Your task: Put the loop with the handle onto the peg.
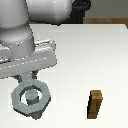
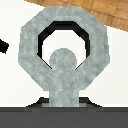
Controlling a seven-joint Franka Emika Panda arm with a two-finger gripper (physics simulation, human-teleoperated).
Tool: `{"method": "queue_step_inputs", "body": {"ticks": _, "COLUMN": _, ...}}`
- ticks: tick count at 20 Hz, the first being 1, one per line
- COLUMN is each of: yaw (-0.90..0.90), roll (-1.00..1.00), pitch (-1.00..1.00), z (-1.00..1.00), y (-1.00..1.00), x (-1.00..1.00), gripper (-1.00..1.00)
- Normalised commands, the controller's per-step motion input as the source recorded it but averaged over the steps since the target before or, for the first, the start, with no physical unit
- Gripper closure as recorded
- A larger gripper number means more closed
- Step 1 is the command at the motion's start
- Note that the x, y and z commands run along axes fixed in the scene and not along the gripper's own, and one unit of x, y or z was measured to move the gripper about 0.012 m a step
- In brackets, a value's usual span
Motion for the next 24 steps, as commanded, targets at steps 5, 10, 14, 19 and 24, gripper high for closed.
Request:
{"method": "queue_step_inputs", "body": {"ticks": 5, "yaw": 0.00, "roll": 0.00, "pitch": 0.00, "z": -0.60, "y": 0.00, "x": -0.20, "gripper": 1.00}}
{"method": "queue_step_inputs", "body": {"ticks": 10, "yaw": 0.00, "roll": 0.00, "pitch": 0.00, "z": -0.60, "y": 0.00, "x": 0.00, "gripper": 1.00}}
{"method": "queue_step_inputs", "body": {"ticks": 14, "yaw": 0.00, "roll": 0.00, "pitch": 0.00, "z": 0.00, "y": 0.00, "x": 0.00, "gripper": -1.00}}
{"method": "queue_step_inputs", "body": {"ticks": 19, "yaw": 0.00, "roll": 0.00, "pitch": 0.00, "z": 0.00, "y": 0.00, "x": 0.00, "gripper": -1.00}}
{"method": "queue_step_inputs", "body": {"ticks": 24, "yaw": 0.00, "roll": 0.00, "pitch": 0.00, "z": 0.00, "y": 0.00, "x": 0.00, "gripper": -1.00}}
